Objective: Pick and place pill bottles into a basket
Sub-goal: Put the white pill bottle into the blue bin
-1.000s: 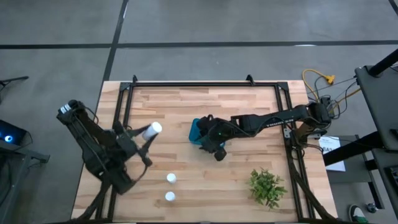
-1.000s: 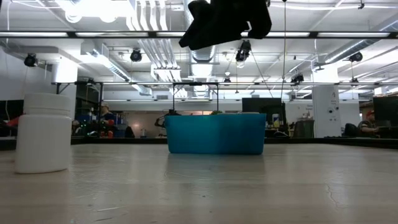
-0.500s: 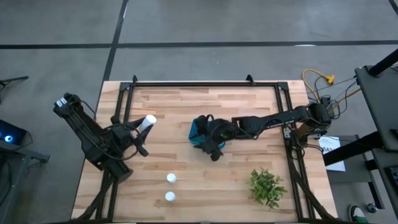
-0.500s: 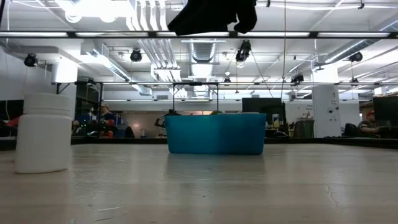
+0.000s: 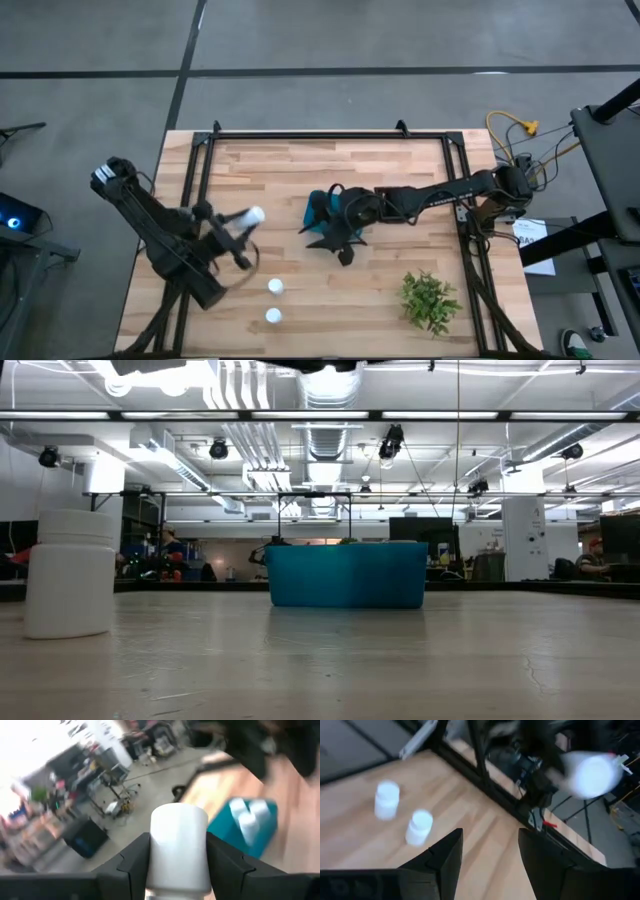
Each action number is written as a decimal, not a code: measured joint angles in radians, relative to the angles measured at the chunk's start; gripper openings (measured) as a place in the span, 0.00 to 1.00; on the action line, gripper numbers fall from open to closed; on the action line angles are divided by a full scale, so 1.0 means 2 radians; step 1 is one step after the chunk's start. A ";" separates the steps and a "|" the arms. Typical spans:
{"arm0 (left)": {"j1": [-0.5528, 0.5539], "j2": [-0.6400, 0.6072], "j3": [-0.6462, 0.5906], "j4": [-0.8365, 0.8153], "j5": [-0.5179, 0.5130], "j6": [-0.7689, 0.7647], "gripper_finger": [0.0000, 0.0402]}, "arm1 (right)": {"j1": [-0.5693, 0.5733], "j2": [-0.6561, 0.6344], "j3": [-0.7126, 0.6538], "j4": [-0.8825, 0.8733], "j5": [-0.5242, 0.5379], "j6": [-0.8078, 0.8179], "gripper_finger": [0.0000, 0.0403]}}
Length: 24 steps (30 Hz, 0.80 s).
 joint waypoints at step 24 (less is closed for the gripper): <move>0.049 0.067 -0.012 0.301 -0.045 0.644 0.36 | -0.031 0.005 -0.001 0.029 -0.038 0.209 0.47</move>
